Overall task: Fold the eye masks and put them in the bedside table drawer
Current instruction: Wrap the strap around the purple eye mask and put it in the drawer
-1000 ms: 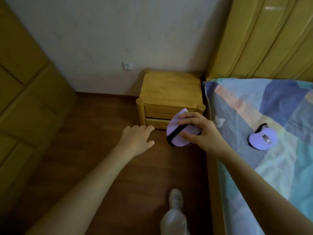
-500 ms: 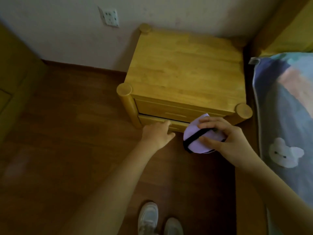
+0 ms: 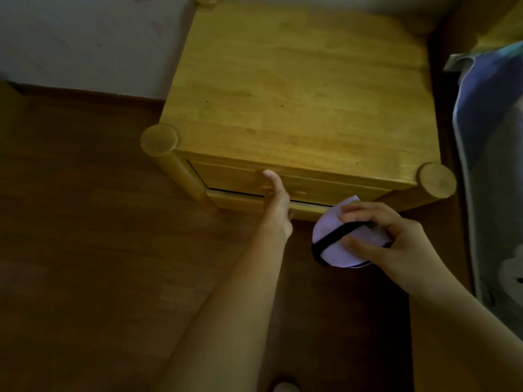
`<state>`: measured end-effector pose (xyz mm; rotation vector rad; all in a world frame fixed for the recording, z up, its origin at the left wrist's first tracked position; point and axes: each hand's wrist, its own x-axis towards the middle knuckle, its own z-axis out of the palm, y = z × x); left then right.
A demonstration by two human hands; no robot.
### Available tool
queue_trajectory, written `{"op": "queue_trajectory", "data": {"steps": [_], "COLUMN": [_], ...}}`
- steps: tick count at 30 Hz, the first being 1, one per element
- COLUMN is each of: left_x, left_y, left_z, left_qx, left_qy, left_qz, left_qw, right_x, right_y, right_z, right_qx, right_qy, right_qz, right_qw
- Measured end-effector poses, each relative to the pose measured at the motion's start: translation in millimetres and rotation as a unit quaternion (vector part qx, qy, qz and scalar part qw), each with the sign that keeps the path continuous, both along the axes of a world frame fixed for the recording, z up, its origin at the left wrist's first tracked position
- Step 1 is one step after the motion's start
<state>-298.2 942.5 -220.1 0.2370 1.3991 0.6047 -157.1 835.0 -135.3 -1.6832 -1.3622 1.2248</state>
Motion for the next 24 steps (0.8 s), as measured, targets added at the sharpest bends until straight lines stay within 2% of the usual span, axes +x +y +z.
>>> {"op": "queue_trajectory", "data": {"steps": [10,19,22,24], "left_x": [14,-5,-27,-47], "left_y": [-9,-30,-57,-66], "left_z": [3,6,5,8], "left_qx": [0.030,0.003,-0.007,0.053], "left_qy": [0.018,0.012,0.097,0.253], "left_qz": [0.140,0.033,0.038,0.064], "left_qw": [0.990,0.999,0.995,0.964], "right_x": [4,12,12,11], "right_y": [0,-8,-11,-13], "right_z": [-5,3,8,8], "right_qx": [0.013,0.012,0.004,0.003], "right_qy": [-0.003,-0.010,-0.003,0.001], "right_qz": [-0.020,-0.022,-0.021,-0.024], "right_qw": [1.000,1.000,1.000,1.000]}}
